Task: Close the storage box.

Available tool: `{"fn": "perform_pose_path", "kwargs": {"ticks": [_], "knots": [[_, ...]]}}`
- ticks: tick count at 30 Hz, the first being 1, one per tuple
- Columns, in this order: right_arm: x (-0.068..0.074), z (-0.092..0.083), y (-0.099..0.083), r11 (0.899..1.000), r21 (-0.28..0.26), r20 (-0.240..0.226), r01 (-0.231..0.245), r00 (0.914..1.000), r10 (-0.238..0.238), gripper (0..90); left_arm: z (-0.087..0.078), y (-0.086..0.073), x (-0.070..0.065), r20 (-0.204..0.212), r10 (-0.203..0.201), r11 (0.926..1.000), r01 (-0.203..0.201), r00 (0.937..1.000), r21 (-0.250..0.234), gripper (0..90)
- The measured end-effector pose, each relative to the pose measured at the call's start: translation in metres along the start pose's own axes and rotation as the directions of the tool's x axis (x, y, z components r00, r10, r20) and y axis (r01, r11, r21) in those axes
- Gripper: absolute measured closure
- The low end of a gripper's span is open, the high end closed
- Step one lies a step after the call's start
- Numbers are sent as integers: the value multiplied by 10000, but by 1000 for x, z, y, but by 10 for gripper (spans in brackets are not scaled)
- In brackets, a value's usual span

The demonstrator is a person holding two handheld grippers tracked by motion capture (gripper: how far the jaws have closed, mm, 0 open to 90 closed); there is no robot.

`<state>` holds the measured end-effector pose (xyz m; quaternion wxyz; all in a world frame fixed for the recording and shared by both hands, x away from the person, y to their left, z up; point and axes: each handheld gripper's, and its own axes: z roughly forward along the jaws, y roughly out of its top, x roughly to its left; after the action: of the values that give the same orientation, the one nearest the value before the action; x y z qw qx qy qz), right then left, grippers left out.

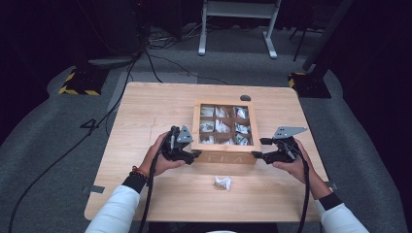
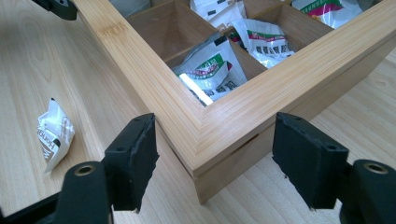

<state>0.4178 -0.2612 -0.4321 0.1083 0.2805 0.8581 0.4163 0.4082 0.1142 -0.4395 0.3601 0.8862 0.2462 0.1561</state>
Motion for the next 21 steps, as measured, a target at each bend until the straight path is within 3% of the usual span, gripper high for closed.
{"fn": "perform_pose_path", "kwargs": {"ticks": [6, 16, 21], "knots": [[2, 2, 0, 9993, 243, 155, 298, 9994, -302, 306, -1, 1, -2, -193, 45, 10000, -45, 9998, -34, 280], [3, -3, 4, 9988, -15, 299, 492, 9983, -491, 305, -9, 2, -3, -646, 194, 9998, -190, 9977, 63, 219], [5, -8, 5, 9979, -30, 454, 648, 9969, -646, 304, -14, 2, -6, -633, 340, 9991, -324, 9974, 269, 181]]}}
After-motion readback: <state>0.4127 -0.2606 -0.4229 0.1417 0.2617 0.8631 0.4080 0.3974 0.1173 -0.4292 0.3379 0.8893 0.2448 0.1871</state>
